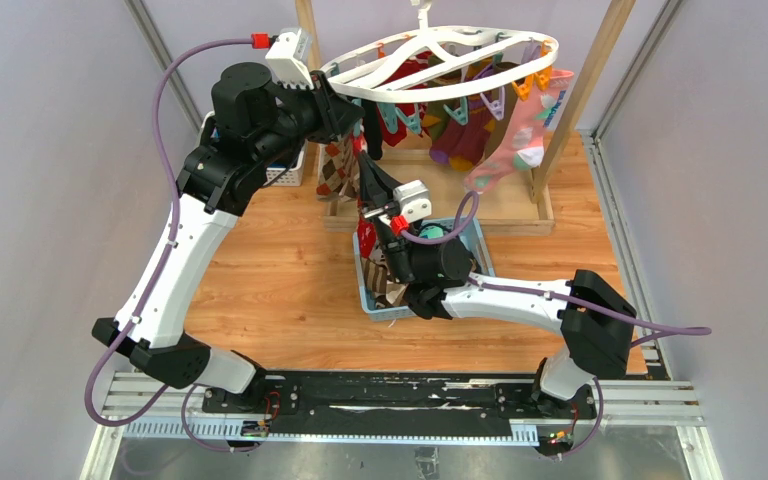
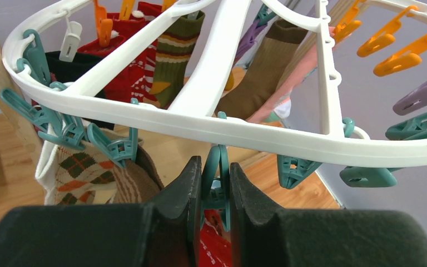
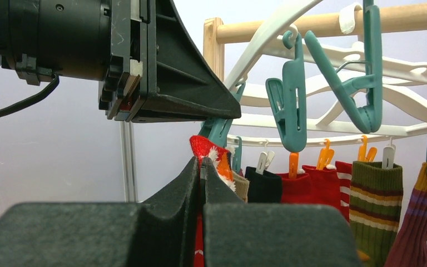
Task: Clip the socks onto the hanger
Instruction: Clamp the sock onto the hanger.
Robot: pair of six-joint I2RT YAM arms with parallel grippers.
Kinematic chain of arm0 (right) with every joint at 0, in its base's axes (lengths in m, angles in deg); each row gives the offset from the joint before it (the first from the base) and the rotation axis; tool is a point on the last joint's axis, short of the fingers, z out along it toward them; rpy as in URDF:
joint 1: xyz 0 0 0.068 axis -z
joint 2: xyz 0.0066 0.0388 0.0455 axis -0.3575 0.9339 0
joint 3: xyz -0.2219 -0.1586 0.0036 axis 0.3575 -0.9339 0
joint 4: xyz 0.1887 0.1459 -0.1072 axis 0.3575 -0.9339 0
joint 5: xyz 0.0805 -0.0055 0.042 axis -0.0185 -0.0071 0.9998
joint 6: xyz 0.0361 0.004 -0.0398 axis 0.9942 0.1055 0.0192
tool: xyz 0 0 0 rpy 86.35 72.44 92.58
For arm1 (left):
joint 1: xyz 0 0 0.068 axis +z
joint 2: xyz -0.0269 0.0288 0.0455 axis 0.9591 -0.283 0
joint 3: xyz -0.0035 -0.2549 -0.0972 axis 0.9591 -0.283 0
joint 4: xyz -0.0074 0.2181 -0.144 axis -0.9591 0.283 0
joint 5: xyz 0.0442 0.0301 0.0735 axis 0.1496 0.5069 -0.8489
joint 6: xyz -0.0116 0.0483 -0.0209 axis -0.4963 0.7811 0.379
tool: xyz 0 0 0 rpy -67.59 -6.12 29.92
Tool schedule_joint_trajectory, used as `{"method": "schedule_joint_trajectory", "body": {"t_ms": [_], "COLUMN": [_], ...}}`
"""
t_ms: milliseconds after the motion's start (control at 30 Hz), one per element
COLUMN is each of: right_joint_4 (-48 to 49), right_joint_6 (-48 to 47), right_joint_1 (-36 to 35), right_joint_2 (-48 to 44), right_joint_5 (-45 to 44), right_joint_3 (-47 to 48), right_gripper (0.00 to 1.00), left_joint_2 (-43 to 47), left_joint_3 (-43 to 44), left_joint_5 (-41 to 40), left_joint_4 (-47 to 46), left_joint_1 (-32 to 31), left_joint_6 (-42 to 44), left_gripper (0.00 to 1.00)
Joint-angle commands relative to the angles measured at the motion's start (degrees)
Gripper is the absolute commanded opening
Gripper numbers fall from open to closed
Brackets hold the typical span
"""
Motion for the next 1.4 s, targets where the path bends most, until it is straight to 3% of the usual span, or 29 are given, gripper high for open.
{"method": "schedule_joint_trajectory", "body": {"t_ms": [0, 333, 1367], "right_joint_4": [3.17, 3.4, 1.22], "right_joint_6": [-0.62, -0.29, 3.12], "right_joint_1": [0.25, 0.25, 1.3], "right_joint_2": [-1.78, -3.61, -1.56], "right_joint_5": [-0.59, -1.34, 1.64], "right_joint_3": [0.06, -3.21, 3.28], "right_gripper": [0.0, 0.0, 0.0], "left_joint_2": [1.89, 1.85, 2.11], "left_joint_3": [-0.67, -0.64, -0.91], "left_joint_5": [-2.15, -2.16, -2.15], "left_joint_4": [2.06, 1.93, 1.97], "left_joint_1": [0.37, 0.37, 0.37], "left_joint_6": [0.77, 0.88, 0.53], "left_gripper": [0.02, 0.02, 0.02]}}
